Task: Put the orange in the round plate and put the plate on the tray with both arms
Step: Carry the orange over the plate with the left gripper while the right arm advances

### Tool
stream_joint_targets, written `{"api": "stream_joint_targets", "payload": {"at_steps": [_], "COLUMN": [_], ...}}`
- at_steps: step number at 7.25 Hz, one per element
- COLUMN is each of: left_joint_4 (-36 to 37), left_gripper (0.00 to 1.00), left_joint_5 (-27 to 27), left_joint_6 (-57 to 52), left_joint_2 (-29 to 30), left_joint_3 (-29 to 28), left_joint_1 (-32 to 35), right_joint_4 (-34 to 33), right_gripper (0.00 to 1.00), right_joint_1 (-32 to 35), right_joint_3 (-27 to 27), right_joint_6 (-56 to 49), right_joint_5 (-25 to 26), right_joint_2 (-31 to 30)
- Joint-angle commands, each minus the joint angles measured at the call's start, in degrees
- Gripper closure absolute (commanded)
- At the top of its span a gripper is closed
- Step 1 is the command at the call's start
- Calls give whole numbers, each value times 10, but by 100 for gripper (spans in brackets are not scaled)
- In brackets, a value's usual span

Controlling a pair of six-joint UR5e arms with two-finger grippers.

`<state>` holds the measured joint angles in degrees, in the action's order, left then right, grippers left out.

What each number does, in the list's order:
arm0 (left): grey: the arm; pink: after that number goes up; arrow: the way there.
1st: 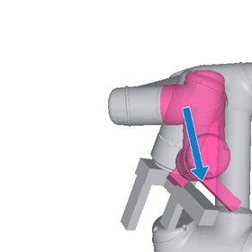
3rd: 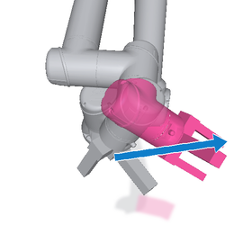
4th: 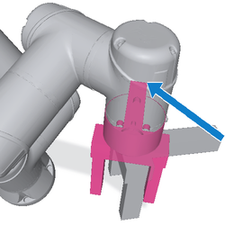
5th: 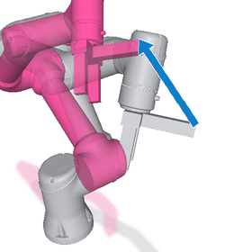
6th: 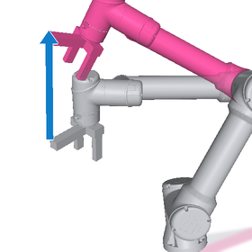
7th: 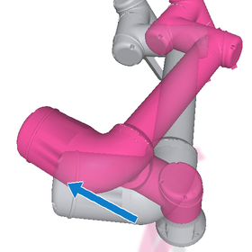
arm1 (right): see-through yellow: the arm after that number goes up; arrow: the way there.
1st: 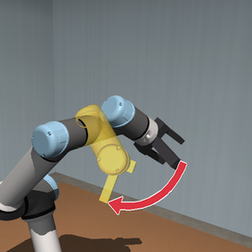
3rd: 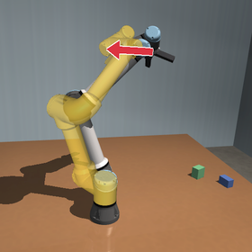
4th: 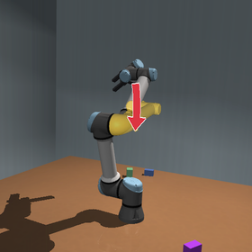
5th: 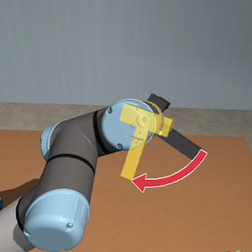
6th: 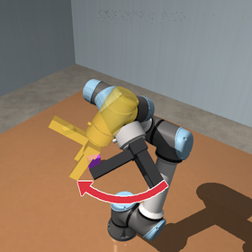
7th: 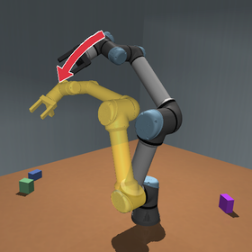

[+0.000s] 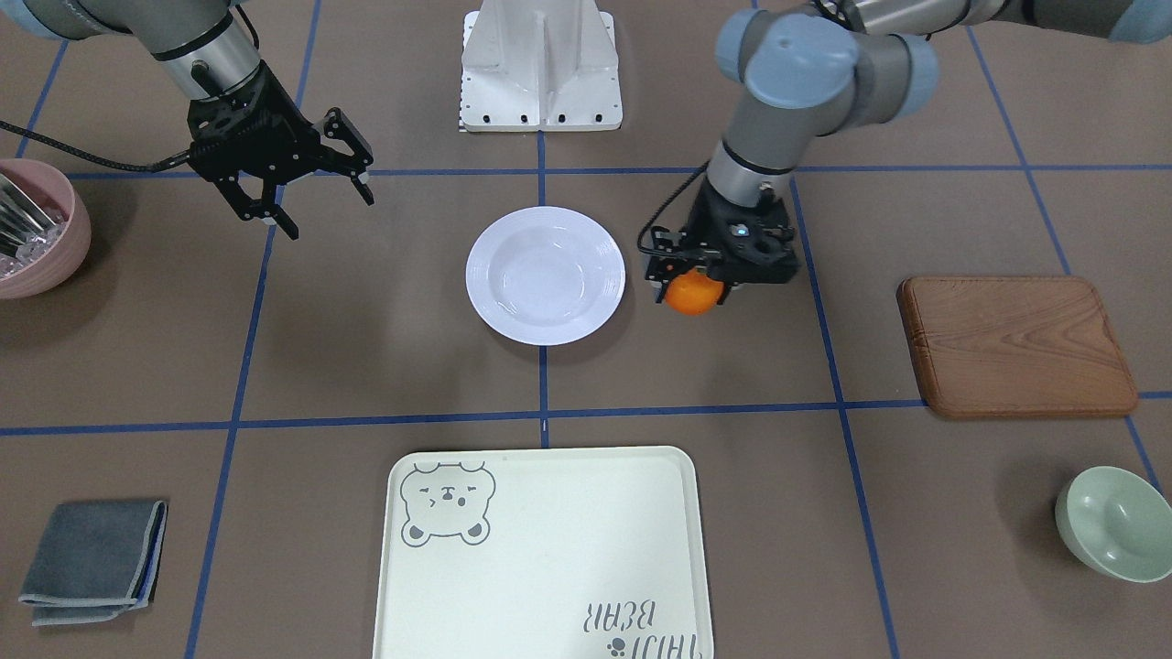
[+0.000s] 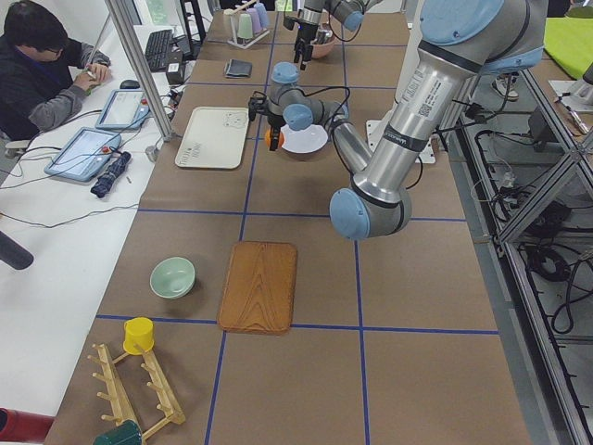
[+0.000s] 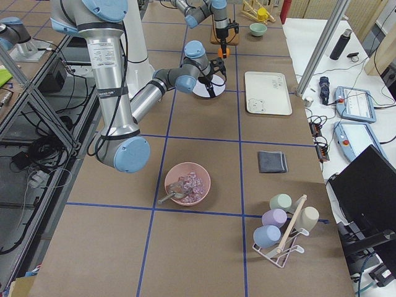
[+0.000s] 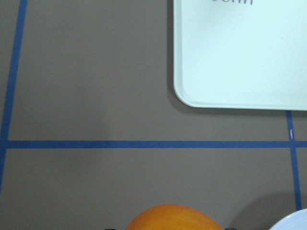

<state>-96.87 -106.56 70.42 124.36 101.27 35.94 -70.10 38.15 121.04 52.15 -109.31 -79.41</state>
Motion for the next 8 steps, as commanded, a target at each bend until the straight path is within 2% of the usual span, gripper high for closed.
{"api": "stream_joint_targets", "payload": {"at_steps": [1, 2, 3, 6, 7, 8], "left_joint_4": [17, 13, 12, 12, 12, 12], "left_gripper": [100, 100, 100, 97, 61, 8], "left_joint_5": [88, 120, 126, 145, 145, 147], "left_joint_6": [65, 80, 81, 101, 99, 95], "left_joint_2": [62, 69, 73, 147, 143, 142], "left_joint_3": [-57, -73, -78, -170, -170, -172], "left_joint_1": [-94, -121, -134, -148, -148, -148], "right_joint_4": [1, 0, 0, 0, 0, 0], "right_gripper": [0, 0, 0, 0, 0, 1], "right_joint_1": [-14, -19, -19, -25, -26, -26], "right_joint_3": [-5, -9, -10, -9, -9, -11], "right_joint_6": [48, 65, 65, 74, 74, 76], "right_joint_5": [0, 0, -1, 6, 7, 6], "right_joint_2": [-2, 0, 0, 1, 1, 0]}}
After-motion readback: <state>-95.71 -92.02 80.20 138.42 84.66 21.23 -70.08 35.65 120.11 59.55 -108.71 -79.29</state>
